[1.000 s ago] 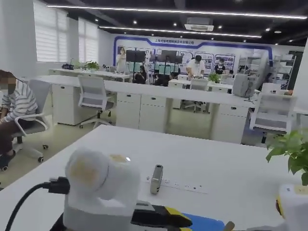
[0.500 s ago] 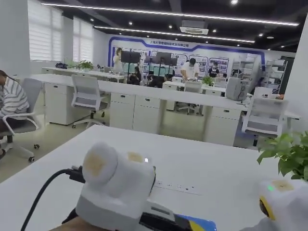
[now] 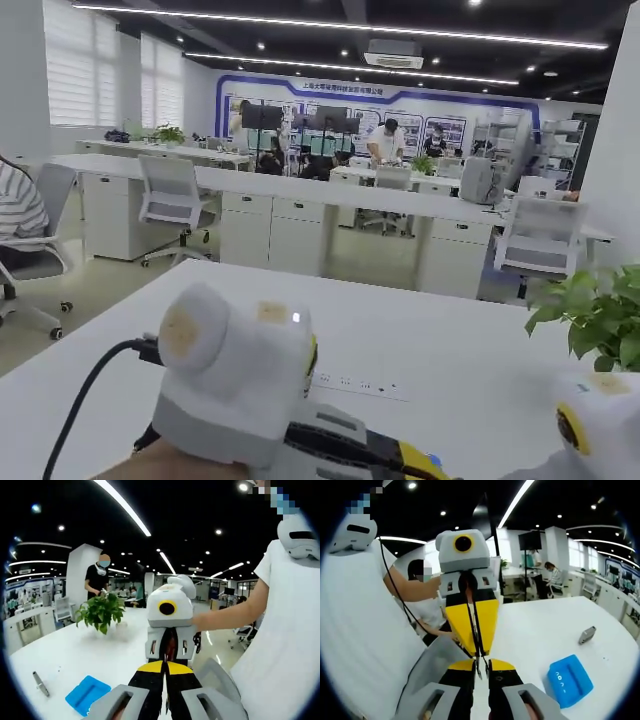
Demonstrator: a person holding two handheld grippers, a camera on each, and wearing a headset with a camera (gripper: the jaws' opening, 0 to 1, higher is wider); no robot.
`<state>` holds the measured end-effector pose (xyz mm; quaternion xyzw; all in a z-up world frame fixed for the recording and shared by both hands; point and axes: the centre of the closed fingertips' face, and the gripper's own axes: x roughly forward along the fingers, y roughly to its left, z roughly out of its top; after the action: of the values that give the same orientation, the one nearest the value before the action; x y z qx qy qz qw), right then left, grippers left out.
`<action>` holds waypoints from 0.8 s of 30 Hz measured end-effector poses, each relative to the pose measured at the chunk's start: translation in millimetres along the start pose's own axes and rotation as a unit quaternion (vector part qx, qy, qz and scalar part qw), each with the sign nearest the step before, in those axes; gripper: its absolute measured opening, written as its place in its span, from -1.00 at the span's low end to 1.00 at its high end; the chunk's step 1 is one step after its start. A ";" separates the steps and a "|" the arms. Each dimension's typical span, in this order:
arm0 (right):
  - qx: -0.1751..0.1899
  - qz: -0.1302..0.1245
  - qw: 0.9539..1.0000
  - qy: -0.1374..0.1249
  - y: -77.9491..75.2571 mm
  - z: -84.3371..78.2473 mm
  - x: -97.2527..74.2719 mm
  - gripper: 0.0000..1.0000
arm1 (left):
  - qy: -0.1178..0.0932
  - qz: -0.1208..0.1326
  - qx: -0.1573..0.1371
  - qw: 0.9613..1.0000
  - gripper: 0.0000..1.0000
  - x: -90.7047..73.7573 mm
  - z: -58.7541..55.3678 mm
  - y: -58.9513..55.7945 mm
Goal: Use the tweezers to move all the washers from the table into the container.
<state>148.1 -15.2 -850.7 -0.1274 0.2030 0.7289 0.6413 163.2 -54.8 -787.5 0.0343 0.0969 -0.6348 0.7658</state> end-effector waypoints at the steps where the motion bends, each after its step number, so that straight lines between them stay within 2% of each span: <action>1: 0.001 0.001 1.000 -0.006 0.3 1.0 -1.0 -0.88 | 0.007 0.001 0.003 1.000 -1.00 -1.0 -1.5 1.3; 5: 0.022 -0.002 0.999 -0.029 -5.0 3.1 -5.5 -0.82 | 0.004 0.002 0.004 1.000 -1.00 -5.0 -0.6 3.9; 8: 0.022 -0.003 1.000 -0.013 -3.6 -4.3 -2.7 -0.72 | -0.008 0.001 0.002 1.000 -1.00 -7.2 5.1 3.8; 11: 0.026 -0.006 0.999 -0.028 -4.7 -2.6 -0.8 -0.75 | -0.011 -0.004 0.000 1.000 -1.00 -7.3 6.7 3.0; 16: 0.028 0.003 0.999 -0.036 -4.3 -3.3 2.1 -0.85 | -0.022 -0.006 -0.001 1.000 -1.00 -7.4 11.0 3.3; 20: 0.027 0.008 0.999 -0.043 -4.5 -3.8 1.2 -0.89 | -0.020 -0.004 -0.004 1.000 -1.00 -10.5 9.9 6.1; 22: 0.016 -0.009 1.000 -0.025 -11.5 -10.6 -0.8 -0.92 | -0.005 0.013 -0.006 1.000 -1.00 -14.2 3.0 13.5; 24: 0.011 -0.014 1.000 -0.011 -15.7 -15.1 -2.6 -0.93 | 0.005 0.018 -0.005 1.000 -1.00 -17.3 -2.5 17.3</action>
<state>162.8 -22.9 -865.1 -0.1146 0.2020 0.7186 0.6555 176.8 -34.3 -787.9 0.0353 0.1028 -0.6202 0.7769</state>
